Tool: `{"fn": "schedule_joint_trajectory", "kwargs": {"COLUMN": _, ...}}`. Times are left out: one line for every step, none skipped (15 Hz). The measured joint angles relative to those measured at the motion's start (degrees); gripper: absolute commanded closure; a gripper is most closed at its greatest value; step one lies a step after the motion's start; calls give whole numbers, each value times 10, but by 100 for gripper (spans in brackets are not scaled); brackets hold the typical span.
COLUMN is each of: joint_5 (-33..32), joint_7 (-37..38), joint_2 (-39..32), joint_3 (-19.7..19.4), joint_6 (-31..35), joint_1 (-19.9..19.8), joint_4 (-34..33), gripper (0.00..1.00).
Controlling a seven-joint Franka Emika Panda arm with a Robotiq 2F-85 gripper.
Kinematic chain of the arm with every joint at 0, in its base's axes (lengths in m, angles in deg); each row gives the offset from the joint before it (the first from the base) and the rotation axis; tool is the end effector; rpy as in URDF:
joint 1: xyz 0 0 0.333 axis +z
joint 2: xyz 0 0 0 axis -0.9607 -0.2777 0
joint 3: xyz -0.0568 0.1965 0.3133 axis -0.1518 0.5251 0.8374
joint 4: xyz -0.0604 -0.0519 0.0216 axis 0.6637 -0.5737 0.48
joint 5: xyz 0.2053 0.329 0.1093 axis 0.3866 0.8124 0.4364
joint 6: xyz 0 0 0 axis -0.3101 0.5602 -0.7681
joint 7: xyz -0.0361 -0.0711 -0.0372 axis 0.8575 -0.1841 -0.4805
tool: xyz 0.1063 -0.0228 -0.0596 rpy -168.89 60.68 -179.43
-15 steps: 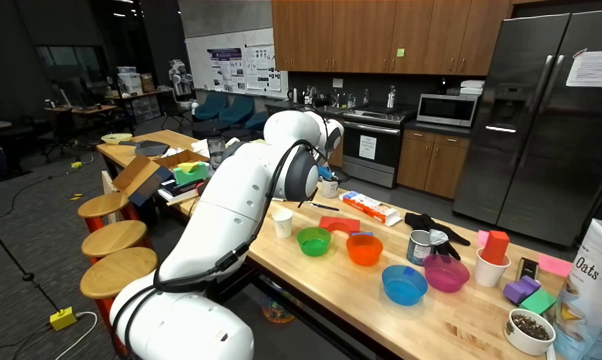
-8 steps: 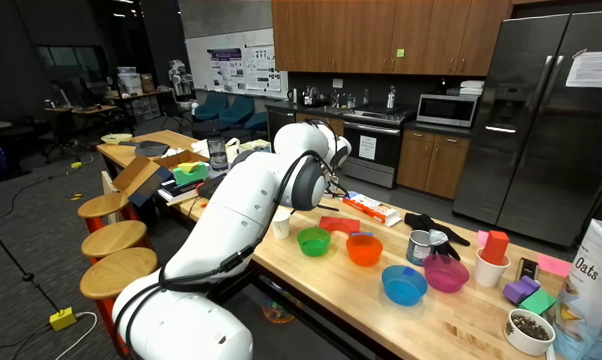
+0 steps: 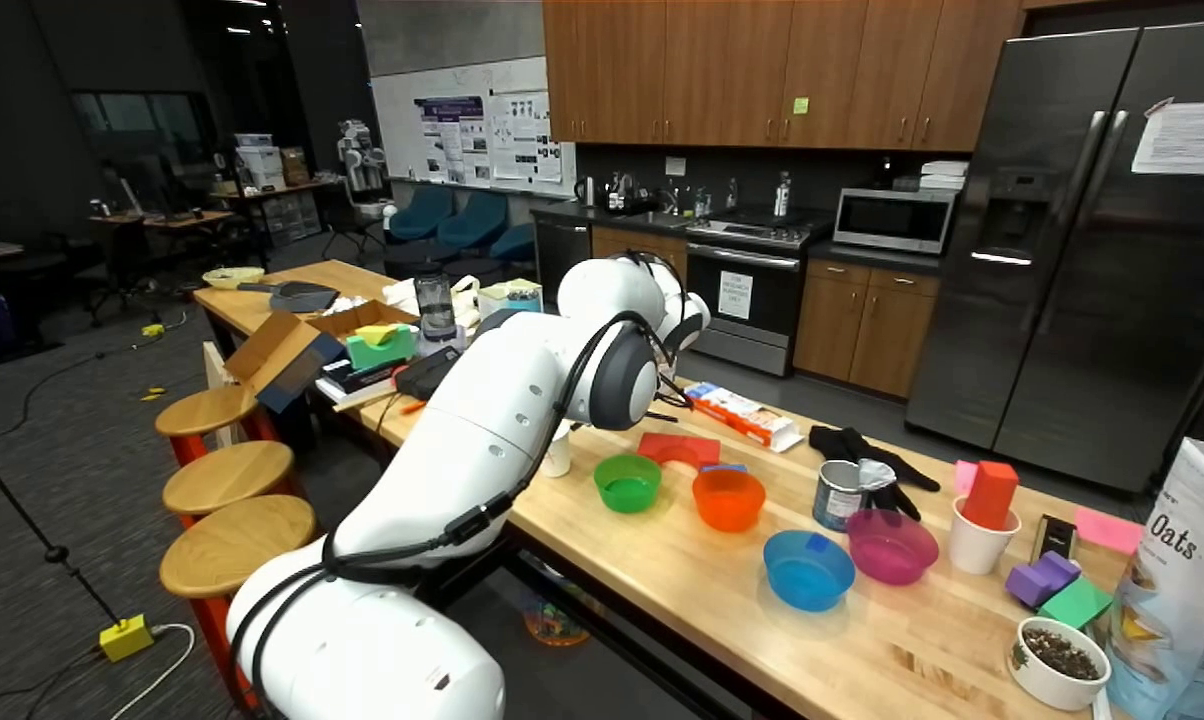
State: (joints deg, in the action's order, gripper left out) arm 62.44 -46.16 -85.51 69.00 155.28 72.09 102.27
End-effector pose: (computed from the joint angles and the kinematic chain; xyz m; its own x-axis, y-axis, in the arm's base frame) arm 0.7235 0.1261 0.3150 0.6869 0.2127 -0.6950 -0.2876 -0.7986 -0.5287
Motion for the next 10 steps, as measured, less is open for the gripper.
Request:
{"fn": "schedule_joint_trajectory", "kwargs": {"joint_5": 8, "joint_7": 12, "joint_2": 0, "joint_3": -2, "joint_6": 1, "joint_1": -1, "joint_4": 2, "gripper": 0}}
{"fn": "schedule_joint_trajectory", "kwargs": {"joint_5": 15, "joint_7": 24, "joint_2": 0, "joint_3": -5, "joint_6": 2, "joint_1": -1, "joint_4": 3, "gripper": 0}}
{"fn": "schedule_joint_trajectory", "kwargs": {"joint_5": 23, "joint_7": 38, "joint_2": 1, "joint_3": -8, "joint_6": 5, "joint_1": -1, "joint_4": 6, "gripper": 0}}
{"fn": "schedule_joint_trajectory", "kwargs": {"joint_5": 30, "joint_7": 52, "joint_2": 2, "joint_3": -11, "joint_6": 11, "joint_1": -1, "joint_4": 9, "gripper": 0}}
{"fn": "schedule_joint_trajectory", "kwargs": {"joint_5": 40, "joint_7": 66, "joint_2": 4, "joint_3": -15, "joint_6": 20, "joint_1": -1, "joint_4": 14, "gripper": 0}}
{"fn": "schedule_joint_trajectory", "kwargs": {"joint_5": 49, "joint_7": 79, "joint_2": 8, "joint_3": -20, "joint_6": 28, "joint_1": -1, "joint_4": 21, "gripper": 0}}
{"fn": "schedule_joint_trajectory", "kwargs": {"joint_5": 58, "joint_7": 89, "joint_2": 12, "joint_3": -24, "joint_6": 38, "joint_1": -1, "joint_4": 30, "gripper": 0}}
{"fn": "schedule_joint_trajectory", "kwargs": {"joint_5": 67, "joint_7": 97, "joint_2": 18, "joint_3": -28, "joint_6": 49, "joint_1": -1, "joint_4": 39, "gripper": 0}}
{"fn": "schedule_joint_trajectory", "kwargs": {"joint_5": 74, "joint_7": 103, "joint_2": 25, "joint_3": -32, "joint_6": 60, "joint_1": -1, "joint_4": 50, "gripper": 0}}
{"fn": "schedule_joint_trajectory", "kwargs": {"joint_5": 82, "joint_7": 110, "joint_2": 34, "joint_3": -36, "joint_6": 73, "joint_1": -1, "joint_4": 63, "gripper": 0}}
